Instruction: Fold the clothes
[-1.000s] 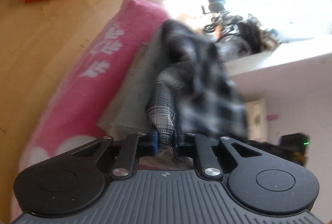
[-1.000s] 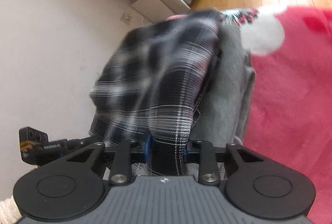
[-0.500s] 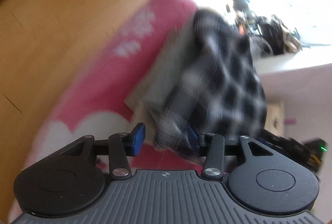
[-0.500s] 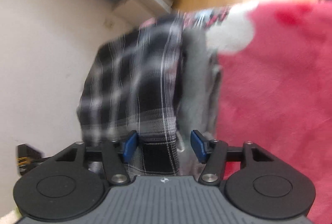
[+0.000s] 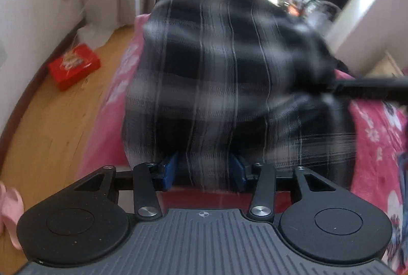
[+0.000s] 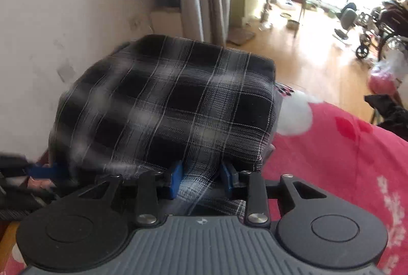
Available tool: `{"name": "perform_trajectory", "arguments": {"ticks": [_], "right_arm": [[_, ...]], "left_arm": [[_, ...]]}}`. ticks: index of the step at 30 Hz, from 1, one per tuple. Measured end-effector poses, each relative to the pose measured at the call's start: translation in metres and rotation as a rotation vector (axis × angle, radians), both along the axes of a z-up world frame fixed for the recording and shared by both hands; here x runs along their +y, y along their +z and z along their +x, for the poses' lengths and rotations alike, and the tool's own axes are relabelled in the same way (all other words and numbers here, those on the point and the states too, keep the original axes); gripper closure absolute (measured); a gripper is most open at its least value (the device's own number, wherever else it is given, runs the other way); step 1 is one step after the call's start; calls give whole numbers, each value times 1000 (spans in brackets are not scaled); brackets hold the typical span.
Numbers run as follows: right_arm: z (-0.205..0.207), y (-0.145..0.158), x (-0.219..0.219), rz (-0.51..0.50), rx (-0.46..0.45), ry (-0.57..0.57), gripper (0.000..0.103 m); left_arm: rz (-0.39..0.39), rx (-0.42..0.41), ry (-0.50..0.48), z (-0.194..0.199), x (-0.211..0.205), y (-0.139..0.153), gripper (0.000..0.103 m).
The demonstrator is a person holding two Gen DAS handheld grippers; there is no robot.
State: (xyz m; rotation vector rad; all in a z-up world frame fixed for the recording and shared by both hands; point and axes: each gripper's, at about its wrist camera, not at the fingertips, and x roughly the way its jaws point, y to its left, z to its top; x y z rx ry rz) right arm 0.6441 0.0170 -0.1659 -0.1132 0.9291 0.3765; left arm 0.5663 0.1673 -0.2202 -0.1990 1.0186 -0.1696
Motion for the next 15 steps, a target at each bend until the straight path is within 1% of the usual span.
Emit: {"name": "perform_trajectory", "arguments": {"ticks": [1,3,4,6,7,10,11,14,15], "right_arm": [[1,13,5,9,-34,17,68],[2,39,19,18,-130,73,67],[8,47,29,36,-146,110,66],[26,55,56,92,-134,195,66],[36,54,74,102,-120,249,66],[65,26,122,24,-88,373,69],[79,16,129,22,-74,364,69],[126,-11,138,75,-26,231,71],[141,-17,136,107,-9,169,71]], "left_arm": [[-3,9,18,-2,0,-3,55],[-35,26,47,-1,5,-5,52],[-53,35,59,0,9,-6,51],[-66,57,82,3,14,-12,44],[-73,68,94,4,17,-14,44],[-89,90,118,2,21,-20,43],[-91,94,121,-2,20,-21,43],[-65,94,106,-1,16,-23,44],[-47,105,98,-1,14,-25,44]]}}
